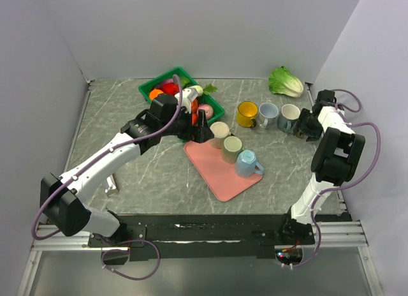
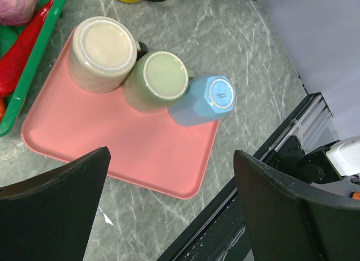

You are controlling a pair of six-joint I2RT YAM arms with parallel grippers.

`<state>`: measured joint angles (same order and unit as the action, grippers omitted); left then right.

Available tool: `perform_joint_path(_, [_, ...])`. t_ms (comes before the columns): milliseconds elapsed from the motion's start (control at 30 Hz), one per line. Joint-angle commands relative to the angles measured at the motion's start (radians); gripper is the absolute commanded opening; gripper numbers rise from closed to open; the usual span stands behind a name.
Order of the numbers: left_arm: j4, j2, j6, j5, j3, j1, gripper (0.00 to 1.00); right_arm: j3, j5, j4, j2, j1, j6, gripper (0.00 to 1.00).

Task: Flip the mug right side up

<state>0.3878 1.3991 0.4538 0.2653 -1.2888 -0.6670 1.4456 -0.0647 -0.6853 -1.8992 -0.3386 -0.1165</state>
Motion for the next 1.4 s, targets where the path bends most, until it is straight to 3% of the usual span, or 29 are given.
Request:
perform_joint_path(0, [-0.012, -0.012, 0.008, 0.011, -0.007, 0.004, 0.96, 0.032, 0.014, -0.022, 0.084, -0.007, -0.017, 0.68])
perform_joint_path(167, [-0.012, -0.026, 0.008, 0.009, 0.002, 0.004, 0.96, -0.002, 0.042, -0.065, 0.195, -0.005, -0.075, 0.77])
perform_joint_path(300, [-0.012, -0.012, 0.023, 0.011, -0.007, 0.004, 0.96, -0.080, 0.063, -0.106, 0.320, -0.002, -0.219, 0.82])
perform_joint_path(433, [-0.013, 0.021, 0.083, 0.023, -0.021, 0.001, 0.96, -0.244, 0.126, -0.053, 0.511, 0.139, -0.275, 0.83])
perform_joint_path(567, [-0.020, 0.067, 0.173, -0.012, -0.038, -0.054, 0.96, -0.365, 0.129, -0.048, 0.644, 0.262, -0.356, 0.80])
perform_joint_path(767, [0.005, 0.113, 0.249, -0.144, -0.055, -0.173, 0.96, -0.551, 0.072, 0.018, 0.822, 0.293, -0.416, 0.74])
perform_joint_path(933, [-0.003, 0.181, 0.313, -0.189, -0.083, -0.213, 0.96, -0.614, 0.069, 0.015, 0.787, 0.294, -0.442, 0.65])
perform_joint_path(1367, [-0.044, 0.365, 0.401, -0.158, -0.185, -0.275, 0.98, -0.628, -0.191, 0.127, 0.609, 0.297, -0.431, 0.48])
